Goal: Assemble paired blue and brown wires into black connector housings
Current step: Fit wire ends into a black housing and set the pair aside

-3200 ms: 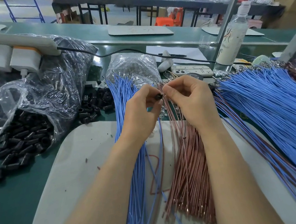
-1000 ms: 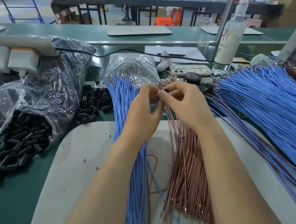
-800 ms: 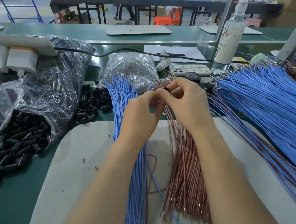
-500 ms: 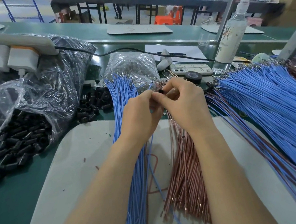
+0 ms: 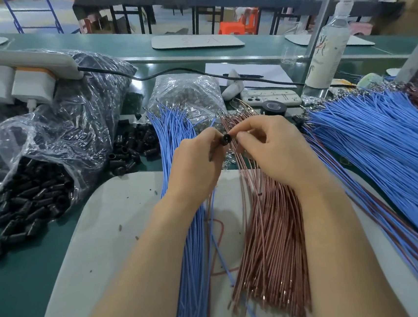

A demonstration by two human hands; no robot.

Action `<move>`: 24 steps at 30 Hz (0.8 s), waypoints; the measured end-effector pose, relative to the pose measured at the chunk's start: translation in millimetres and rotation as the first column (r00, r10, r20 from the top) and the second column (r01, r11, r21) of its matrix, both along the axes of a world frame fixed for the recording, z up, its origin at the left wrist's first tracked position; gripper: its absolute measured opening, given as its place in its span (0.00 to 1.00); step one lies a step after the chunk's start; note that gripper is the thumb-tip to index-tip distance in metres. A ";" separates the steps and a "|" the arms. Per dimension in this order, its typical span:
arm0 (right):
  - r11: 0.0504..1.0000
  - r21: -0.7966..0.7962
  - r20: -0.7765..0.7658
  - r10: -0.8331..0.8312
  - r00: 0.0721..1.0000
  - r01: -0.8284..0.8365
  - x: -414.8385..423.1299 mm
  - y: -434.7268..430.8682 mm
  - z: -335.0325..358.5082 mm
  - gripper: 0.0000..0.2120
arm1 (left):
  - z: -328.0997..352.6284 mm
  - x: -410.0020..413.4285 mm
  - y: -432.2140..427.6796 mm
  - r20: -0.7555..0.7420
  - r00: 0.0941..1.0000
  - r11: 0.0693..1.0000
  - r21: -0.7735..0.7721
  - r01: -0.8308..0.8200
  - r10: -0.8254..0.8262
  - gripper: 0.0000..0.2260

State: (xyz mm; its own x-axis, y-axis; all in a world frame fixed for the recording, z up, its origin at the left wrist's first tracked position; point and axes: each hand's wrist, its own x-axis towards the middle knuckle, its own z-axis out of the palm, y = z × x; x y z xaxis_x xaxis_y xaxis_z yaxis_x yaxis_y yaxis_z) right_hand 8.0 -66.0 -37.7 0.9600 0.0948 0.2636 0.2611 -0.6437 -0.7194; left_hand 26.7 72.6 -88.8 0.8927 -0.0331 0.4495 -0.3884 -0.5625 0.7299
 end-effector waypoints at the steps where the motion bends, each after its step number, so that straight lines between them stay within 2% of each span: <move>1: 1.000 0.027 0.019 -0.006 1.000 0.005 -1.2 -0.2 1.2 0.09 | -0.5 0.2 -0.2 0.004 1.000 1.000 -0.005 -0.003 0.003 0.02; 4: 0.994 0.109 0.041 0.012 0.999 -0.017 -4.0 -0.5 3.6 0.09 | -1.2 0.7 0.1 0.024 1.000 1.000 -0.010 -0.009 0.009 0.03; 7: 0.981 0.194 0.026 0.018 0.999 -0.023 -5.2 -1.2 5.1 0.04 | -0.8 0.7 0.7 0.032 0.999 1.000 -0.015 -0.026 0.027 0.02; 12: 0.987 0.158 0.118 -0.014 0.993 -0.005 -6.1 -0.8 7.0 0.04 | -0.1 1.0 -1.4 0.011 0.997 0.996 -0.034 -0.078 0.078 0.02; 17: 0.989 0.145 0.121 -0.004 0.993 -0.014 -5.8 4.2 5.4 0.06 | -0.5 0.8 -0.5 0.034 0.995 0.995 -0.004 -0.099 0.099 0.03; 24: 0.995 0.064 0.210 -0.093 0.973 0.081 -5.2 8.7 3.8 0.04 | 1.6 -0.8 0.6 0.044 0.994 0.994 0.038 -0.100 0.098 0.03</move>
State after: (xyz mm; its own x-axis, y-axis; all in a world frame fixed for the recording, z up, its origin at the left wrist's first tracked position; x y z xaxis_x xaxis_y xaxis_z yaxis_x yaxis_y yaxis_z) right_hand 2.7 -57.4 -33.9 0.8854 -0.0067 0.4648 0.3563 -0.6323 -0.6879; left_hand 26.0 73.2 -87.2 0.8728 0.0358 0.4867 -0.3591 -0.6284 0.6901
